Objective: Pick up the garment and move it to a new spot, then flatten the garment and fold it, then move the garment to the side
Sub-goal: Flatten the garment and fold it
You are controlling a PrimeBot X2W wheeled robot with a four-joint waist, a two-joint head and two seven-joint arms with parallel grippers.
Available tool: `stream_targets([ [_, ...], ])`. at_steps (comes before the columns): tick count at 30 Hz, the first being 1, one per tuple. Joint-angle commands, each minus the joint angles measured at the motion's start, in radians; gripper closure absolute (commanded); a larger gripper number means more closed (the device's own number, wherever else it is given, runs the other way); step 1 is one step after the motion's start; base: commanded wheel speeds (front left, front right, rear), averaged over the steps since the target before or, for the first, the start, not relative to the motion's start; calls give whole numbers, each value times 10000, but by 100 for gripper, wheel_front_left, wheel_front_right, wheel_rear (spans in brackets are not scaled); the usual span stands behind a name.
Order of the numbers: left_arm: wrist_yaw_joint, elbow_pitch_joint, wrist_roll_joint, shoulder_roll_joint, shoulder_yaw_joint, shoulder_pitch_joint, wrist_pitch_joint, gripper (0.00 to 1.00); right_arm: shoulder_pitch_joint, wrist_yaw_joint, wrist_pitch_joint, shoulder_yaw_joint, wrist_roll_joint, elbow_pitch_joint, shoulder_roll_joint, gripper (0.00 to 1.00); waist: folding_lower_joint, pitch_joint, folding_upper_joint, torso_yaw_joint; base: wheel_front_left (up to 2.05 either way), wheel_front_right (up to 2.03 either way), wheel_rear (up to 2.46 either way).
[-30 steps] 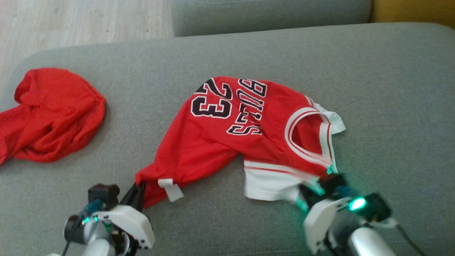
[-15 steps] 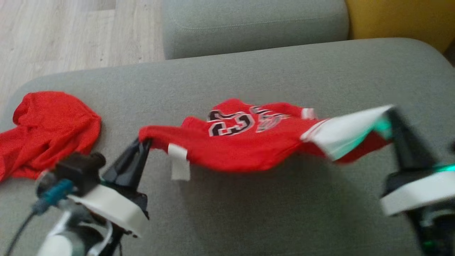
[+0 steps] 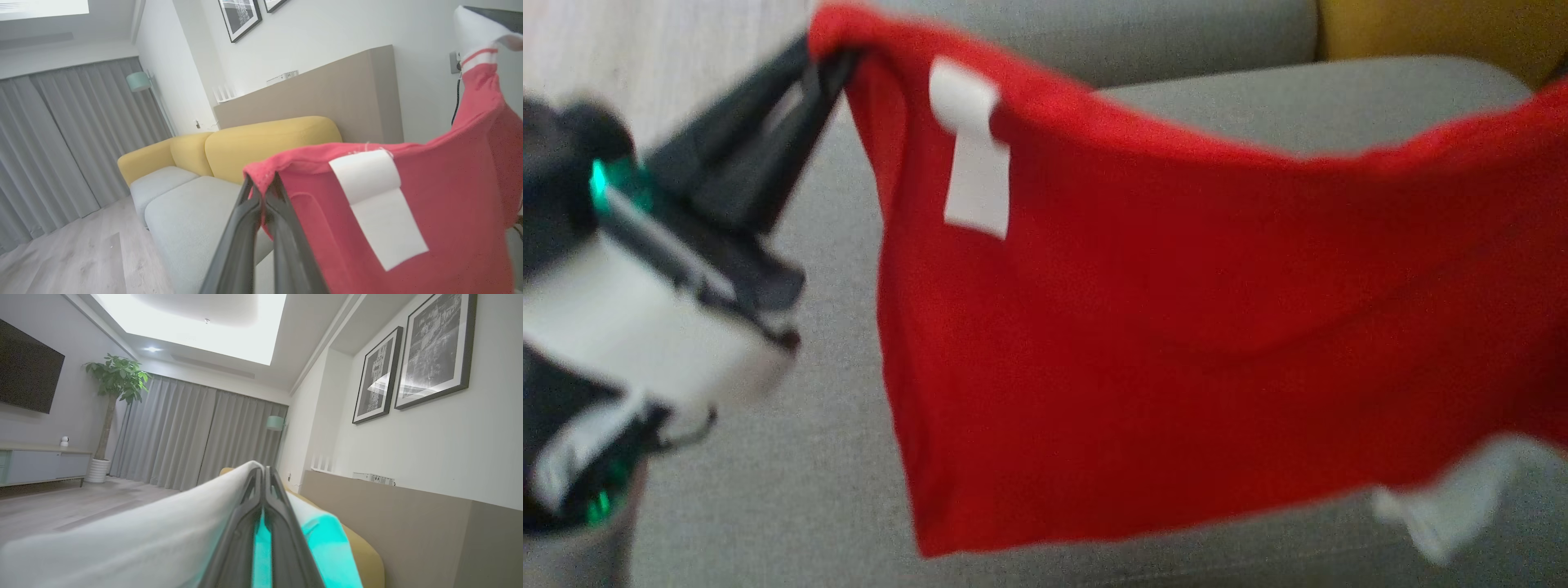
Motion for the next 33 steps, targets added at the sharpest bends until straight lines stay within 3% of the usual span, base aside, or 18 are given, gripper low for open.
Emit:
stream_targets([
  [1, -2, -1, -25, 429, 364, -742, 183, 100, -484, 65, 173, 306, 153, 34, -188, 100, 0, 398, 0, 49, 0, 0, 0],
  [7, -102, 2147, -151, 494, -40, -2932, 613, 100, -2770, 65, 148, 1550, -172, 2188, -770, 100, 0, 1966, 0, 383, 0, 0, 0],
  [11, -166, 4305, 460, 583, -424, -4623, 179, 100, -4741, 65, -555, 2592, -890, 4199, -578, 100, 0, 3097, 0, 637, 0, 0, 0],
  [14, -177, 6091, 1117, 388, -597, -6058, -763, 100, -6468, 65, -1468, 2996, -1696, 5884, -48, 100, 0, 3792, 0, 750, 0, 0, 0],
  [17, -14, 7835, 1798, -13, -642, -7445, -2366, 100, -8030, 65, -2720, 2912, -2705, 7538, 604, 100, 0, 4275, 0, 815, 0, 0, 0],
  [21, 209, 9996, 2460, -606, -926, -8571, -4488, 100, -9072, 65, -4107, 2688, -3532, 9261, 1420, 100, 0, 4684, 0, 812, 0, 0, 0],
  [26, 315, 11946, 2938, -983, -1417, -8484, -6232, 100, -8145, 65, -5170, 2771, -3534, 10286, 1552, 100, 0, 4724, 0, 732, 0, 0, 0],
  [33, 241, 12529, 3015, -595, -2012, -5279, -7484, 100, -3117, 65, -5633, 3458, -2428, 9072, 1212, 100, 0, 3611, 0, 434, 0, 0, 0],
])
